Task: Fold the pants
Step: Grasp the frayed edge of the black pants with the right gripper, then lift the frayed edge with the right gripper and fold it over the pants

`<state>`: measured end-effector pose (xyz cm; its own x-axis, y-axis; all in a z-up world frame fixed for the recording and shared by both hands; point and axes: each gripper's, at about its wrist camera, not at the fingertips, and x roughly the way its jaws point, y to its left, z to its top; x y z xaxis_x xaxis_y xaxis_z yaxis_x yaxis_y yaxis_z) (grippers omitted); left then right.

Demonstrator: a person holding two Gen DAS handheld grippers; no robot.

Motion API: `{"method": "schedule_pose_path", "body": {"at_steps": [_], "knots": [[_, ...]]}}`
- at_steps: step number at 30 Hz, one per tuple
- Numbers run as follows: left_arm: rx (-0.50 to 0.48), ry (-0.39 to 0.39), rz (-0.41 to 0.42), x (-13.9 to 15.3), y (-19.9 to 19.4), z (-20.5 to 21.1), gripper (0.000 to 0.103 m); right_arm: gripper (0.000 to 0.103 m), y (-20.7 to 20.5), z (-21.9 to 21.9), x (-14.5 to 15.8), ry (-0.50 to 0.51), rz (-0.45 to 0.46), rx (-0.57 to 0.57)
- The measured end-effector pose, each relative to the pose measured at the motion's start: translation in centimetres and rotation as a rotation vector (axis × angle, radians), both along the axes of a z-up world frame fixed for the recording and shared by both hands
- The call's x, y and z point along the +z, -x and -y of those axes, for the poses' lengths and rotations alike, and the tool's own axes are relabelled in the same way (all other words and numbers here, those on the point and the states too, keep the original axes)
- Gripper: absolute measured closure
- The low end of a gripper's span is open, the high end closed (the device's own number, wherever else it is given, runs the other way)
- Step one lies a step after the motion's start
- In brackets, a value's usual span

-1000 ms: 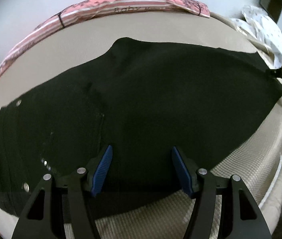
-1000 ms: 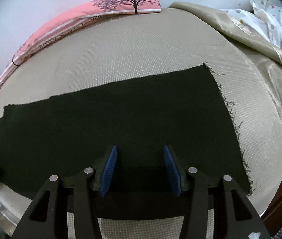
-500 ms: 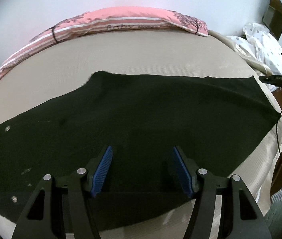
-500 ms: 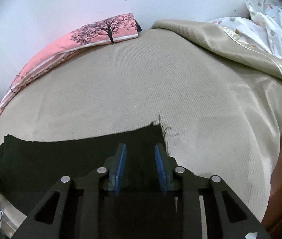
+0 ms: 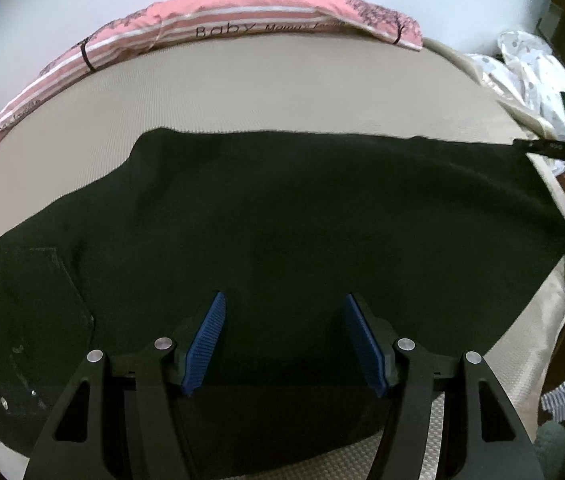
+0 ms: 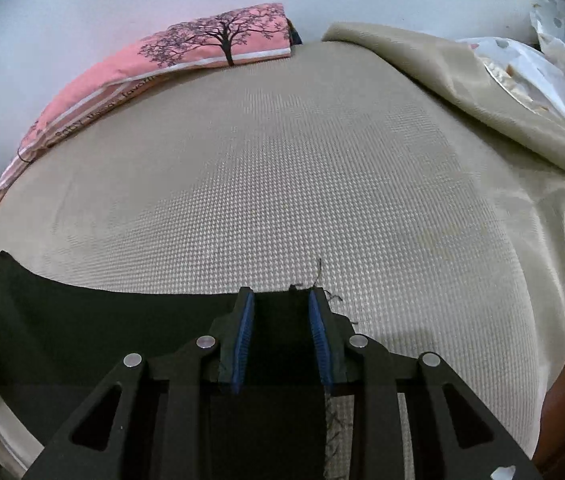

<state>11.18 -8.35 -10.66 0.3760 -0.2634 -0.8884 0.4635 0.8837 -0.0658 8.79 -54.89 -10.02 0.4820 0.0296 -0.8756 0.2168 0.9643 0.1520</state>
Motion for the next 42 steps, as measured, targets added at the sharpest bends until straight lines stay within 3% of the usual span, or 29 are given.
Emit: {"method": "schedule_pose_path", "body": {"at_steps": [3, 7, 14, 17, 27, 36, 38, 42], "knots": [[0.021, -0.007, -0.016, -0.5, -0.1, -0.2, 0.04, 0.078, 0.3, -0.4, 0.4, -0.013, 0.011, 0.051], [0.025, -0.018, -0.014, -0.5, -0.3, 0.0, 0.04, 0.089, 0.8, -0.4, 0.6, -0.035, 0.018, 0.097], [0.019, -0.045, -0.002, -0.7, -0.1, 0.6, 0.036, 0.091, 0.5, 0.2, 0.0, -0.05, 0.026, 0.074], [0.021, -0.044, -0.001, -0.7, -0.1, 0.6, 0.035, 0.098, 0.8, -0.1, 0.3, -0.052, 0.044, 0.071], [0.012, -0.042, 0.011, -0.9, 0.1, 0.5, 0.033, 0.1, 2.9, -4.4, 4.6, 0.226, 0.137, -0.097], [-0.006, -0.021, 0.04, -1.0, 0.8, -0.2, 0.029, 0.101, 0.8, -4.1, 0.5, 0.291, -0.006, -0.145], [-0.009, -0.017, 0.036, -1.0, 0.9, -0.3, 0.029, 0.099, 0.7, -4.1, 0.4, 0.287, -0.012, -0.146], [-0.034, -0.029, 0.037, -0.4, 0.8, -0.1, 0.029, 0.067, 1.7, -3.8, 1.9, 0.234, -0.021, -0.179]]}}
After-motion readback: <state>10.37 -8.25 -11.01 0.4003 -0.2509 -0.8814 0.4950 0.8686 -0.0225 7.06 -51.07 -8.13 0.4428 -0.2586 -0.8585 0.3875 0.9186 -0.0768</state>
